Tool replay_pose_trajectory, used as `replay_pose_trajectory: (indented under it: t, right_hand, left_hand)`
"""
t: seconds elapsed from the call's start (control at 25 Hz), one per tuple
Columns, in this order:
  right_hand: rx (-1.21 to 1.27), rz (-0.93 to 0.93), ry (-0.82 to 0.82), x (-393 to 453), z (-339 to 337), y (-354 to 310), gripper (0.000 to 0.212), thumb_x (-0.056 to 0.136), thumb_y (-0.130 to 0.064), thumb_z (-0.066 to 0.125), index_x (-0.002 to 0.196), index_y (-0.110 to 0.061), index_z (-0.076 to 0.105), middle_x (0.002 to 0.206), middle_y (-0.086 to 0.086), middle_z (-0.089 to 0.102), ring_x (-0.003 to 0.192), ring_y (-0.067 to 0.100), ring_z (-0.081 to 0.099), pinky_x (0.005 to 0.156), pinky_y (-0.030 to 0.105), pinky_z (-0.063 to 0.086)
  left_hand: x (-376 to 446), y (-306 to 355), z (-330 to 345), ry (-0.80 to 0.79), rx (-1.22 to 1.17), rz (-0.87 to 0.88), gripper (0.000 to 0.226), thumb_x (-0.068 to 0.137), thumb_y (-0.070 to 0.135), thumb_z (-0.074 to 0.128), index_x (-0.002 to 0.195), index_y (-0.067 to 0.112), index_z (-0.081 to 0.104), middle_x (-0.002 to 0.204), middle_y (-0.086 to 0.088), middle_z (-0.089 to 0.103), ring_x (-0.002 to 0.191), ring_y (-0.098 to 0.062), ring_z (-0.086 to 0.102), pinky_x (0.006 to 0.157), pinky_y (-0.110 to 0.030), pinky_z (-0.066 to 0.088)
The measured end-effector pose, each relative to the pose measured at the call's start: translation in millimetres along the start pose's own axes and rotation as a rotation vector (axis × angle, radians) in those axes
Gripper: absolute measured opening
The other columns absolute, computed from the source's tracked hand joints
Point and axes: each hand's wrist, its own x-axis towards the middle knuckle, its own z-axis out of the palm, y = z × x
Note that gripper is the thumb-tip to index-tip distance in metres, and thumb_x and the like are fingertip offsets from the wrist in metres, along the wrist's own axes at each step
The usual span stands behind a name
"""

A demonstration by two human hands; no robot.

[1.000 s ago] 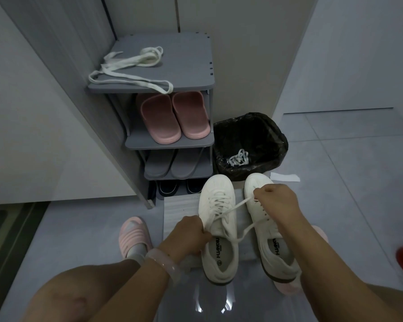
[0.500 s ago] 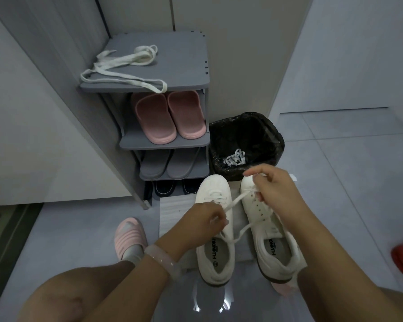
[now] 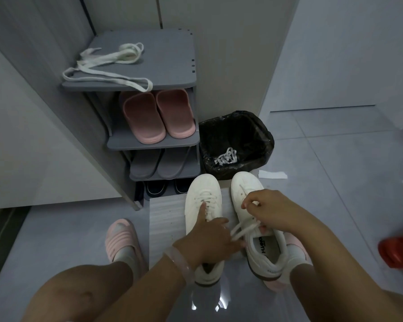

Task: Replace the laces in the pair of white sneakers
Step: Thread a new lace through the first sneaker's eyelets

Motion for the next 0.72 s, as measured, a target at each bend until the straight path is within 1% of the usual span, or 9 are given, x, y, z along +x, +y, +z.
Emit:
replay_pose_trajectory:
  t: [0.08, 0.12, 0.16, 0.24, 0.32, 0.4, 0.48, 0.6, 0.72]
  right_hand:
    - [0.001, 0.006, 0.043, 1, 0, -1, 0.024, 0.092, -0.021, 0.039, 0.093, -0.019, 0.064, 0.080, 0.011, 0.072, 0.041, 0.003, 0.055, 0.067, 0.025, 0.049]
    - [0.012, 0.015, 0.096, 3, 0, 0, 0.023, 0.092, -0.020, 0.040, 0.093, -0.019, 0.063, 0.080, 0.009, 0.071, 0.042, 0.004, 0.055, 0.067, 0.025, 0.049]
    - [0.045, 0.027, 0.153, 5, -1, 0, 0.022, 0.093, -0.019, 0.041, 0.093, -0.018, 0.063, 0.079, 0.006, 0.070, 0.044, 0.005, 0.055, 0.064, 0.023, 0.048]
    - [0.144, 0.029, 0.193, 5, -1, -2, 0.019, 0.094, -0.021, 0.043, 0.099, -0.020, 0.062, 0.077, 0.002, 0.067, 0.051, 0.007, 0.058, 0.061, 0.020, 0.046]
    - [0.176, -0.053, 0.094, 3, 0, -9, 0.024, 0.093, -0.031, 0.050, 0.117, -0.031, 0.052, 0.073, 0.000, 0.064, 0.062, 0.007, 0.057, 0.064, 0.020, 0.043]
    - [0.156, -0.158, -0.083, 1, 7, -18, 0.056, 0.088, -0.038, 0.059, 0.136, -0.042, 0.031, 0.072, -0.007, 0.057, 0.066, 0.003, 0.052, 0.064, 0.016, 0.040]
    - [0.084, -0.233, -0.174, 0, 20, -27, 0.063, 0.085, -0.039, 0.064, 0.136, -0.044, 0.028, 0.069, -0.013, 0.049, 0.063, 0.000, 0.048, 0.060, 0.013, 0.036]
    - [0.014, -0.272, -0.021, 10, 31, -27, 0.032, 0.085, -0.032, 0.065, 0.116, -0.027, 0.057, 0.069, -0.014, 0.049, 0.062, 0.001, 0.048, 0.059, 0.013, 0.037]
    - [0.032, -0.273, 0.208, 17, 28, -22, 0.023, 0.082, -0.023, 0.068, 0.103, -0.016, 0.063, 0.078, -0.016, 0.047, 0.072, 0.002, 0.048, 0.069, 0.019, 0.040]
  left_hand:
    - [1, 0, -4, 0.174, -0.256, -0.033, 0.047, 0.099, 0.039, 0.030, 0.107, 0.006, 0.063, 0.114, -0.009, 0.062, 0.118, -0.018, 0.049, 0.116, -0.042, -0.003]
    - [0, -2, -9, 0.283, -0.453, -0.045, 0.040, 0.098, 0.032, 0.037, 0.101, 0.005, 0.066, 0.104, -0.010, 0.064, 0.105, -0.020, 0.055, 0.112, -0.030, 0.015]
    - [-3, -6, -17, 0.382, -0.620, -0.064, 0.032, 0.096, 0.024, 0.044, 0.095, 0.003, 0.068, 0.096, -0.010, 0.065, 0.093, -0.020, 0.057, 0.097, -0.017, 0.031]
    - [-13, -21, -32, 0.544, -0.767, -0.102, 0.017, 0.090, 0.014, 0.054, 0.088, 0.004, 0.069, 0.085, -0.004, 0.061, 0.074, -0.011, 0.053, 0.066, -0.007, 0.036]
    - [-28, -36, -45, 0.625, -0.599, -0.097, 0.012, 0.087, 0.015, 0.059, 0.088, 0.009, 0.069, 0.079, 0.004, 0.057, 0.071, -0.005, 0.047, 0.063, -0.009, 0.033]
    - [-42, -41, -52, 0.638, -0.409, -0.032, 0.012, 0.088, 0.018, 0.059, 0.092, 0.013, 0.070, 0.079, 0.010, 0.054, 0.070, -0.001, 0.044, 0.064, -0.010, 0.031]
    - [-53, -39, -56, 0.620, -0.360, 0.035, 0.014, 0.089, 0.018, 0.058, 0.096, 0.015, 0.070, 0.079, 0.013, 0.054, 0.065, 0.002, 0.045, 0.064, -0.006, 0.032]
    - [-64, -37, -57, 0.595, -0.343, 0.098, 0.015, 0.089, 0.016, 0.058, 0.098, 0.015, 0.070, 0.079, 0.012, 0.054, 0.065, 0.006, 0.046, 0.065, -0.003, 0.033]
    - [-68, -41, -59, 0.620, -0.411, 0.065, 0.017, 0.089, 0.014, 0.058, 0.103, 0.014, 0.068, 0.090, 0.005, 0.063, 0.072, 0.000, 0.052, 0.069, -0.008, 0.038]
